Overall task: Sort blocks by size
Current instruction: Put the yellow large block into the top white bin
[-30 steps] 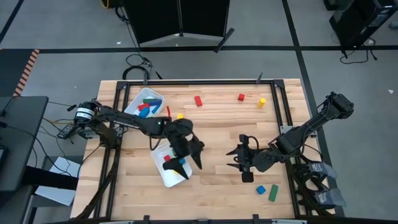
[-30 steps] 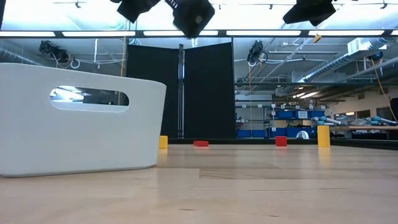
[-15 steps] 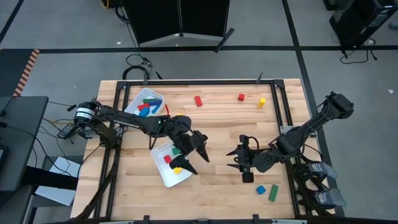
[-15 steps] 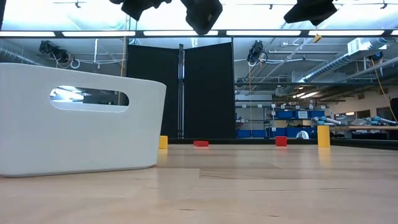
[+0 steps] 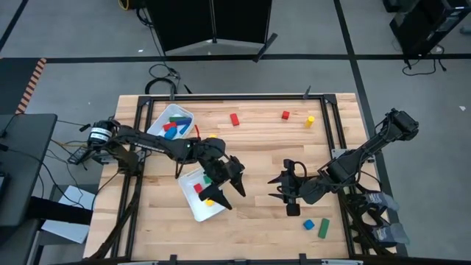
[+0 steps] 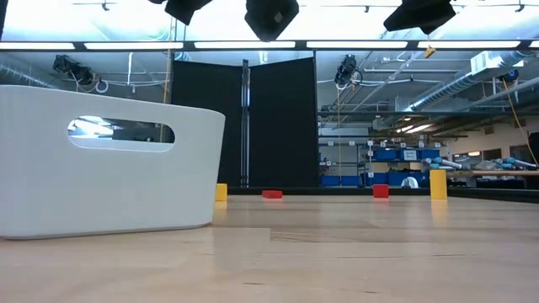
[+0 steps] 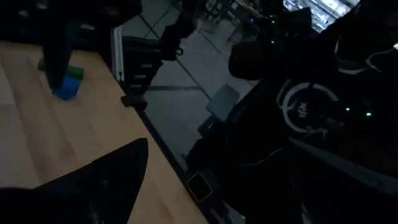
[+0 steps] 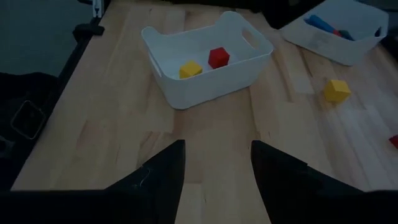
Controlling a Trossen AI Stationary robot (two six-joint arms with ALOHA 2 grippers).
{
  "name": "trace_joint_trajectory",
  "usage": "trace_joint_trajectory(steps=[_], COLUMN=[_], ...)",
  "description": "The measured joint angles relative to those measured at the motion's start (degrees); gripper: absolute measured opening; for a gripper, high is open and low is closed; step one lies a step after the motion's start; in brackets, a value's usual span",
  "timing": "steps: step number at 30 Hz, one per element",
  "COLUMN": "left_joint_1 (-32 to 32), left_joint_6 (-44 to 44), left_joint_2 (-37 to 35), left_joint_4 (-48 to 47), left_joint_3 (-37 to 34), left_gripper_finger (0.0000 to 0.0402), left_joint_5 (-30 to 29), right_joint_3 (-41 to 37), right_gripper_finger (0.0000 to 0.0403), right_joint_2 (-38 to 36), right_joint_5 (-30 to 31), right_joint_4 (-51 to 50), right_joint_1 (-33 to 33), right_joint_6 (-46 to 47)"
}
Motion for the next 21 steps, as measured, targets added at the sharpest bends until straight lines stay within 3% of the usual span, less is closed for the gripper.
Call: trace_joint_trajectory(steps=[5,8,11,14,17,21], left_joint_1=[-0.07,0.16,-0.7,-0.8,-0.78,-0.41], left_joint_6=[-1.28,-0.1,0.08,4.8,5.42,4.38], left_joint_2=[-0.06,-0.04,-0.02,0.0,0.0,0.0], left_joint_4=[1.05,-3.24,-9.43,-12.32,-12.73,-14.37], left_joint_3=[0.02,0.02,0.02,0.0,0.0,0.0], left_gripper_finger=[0.038,0.0386,0.0389,0.0389,0.0384,0.0377], left_joint_5=[-13.4,-17.91,-31.43,-38.42,-42.22,-42.44], right_joint_3=[0.0,0.0,0.0,0.0,0.0,0.0], right_gripper_finger=[0.0195,0.0195,0.0195,0.0195,0.0195,0.0195], right_joint_2=[0.0,0.0,0.0,0.0,0.0,0.0], right_joint_5=[0.76,0.76,0.78,0.78,0.78,0.78], right_joint_4=[0.0,-0.01,0.0,0.0,0.0,0.0], right_joint_1=[0.0,0.0,0.0,-0.05,-0.04,-0.04], right_joint_6=[-0.14,-0.14,-0.53,-0.78,-0.78,-0.78])
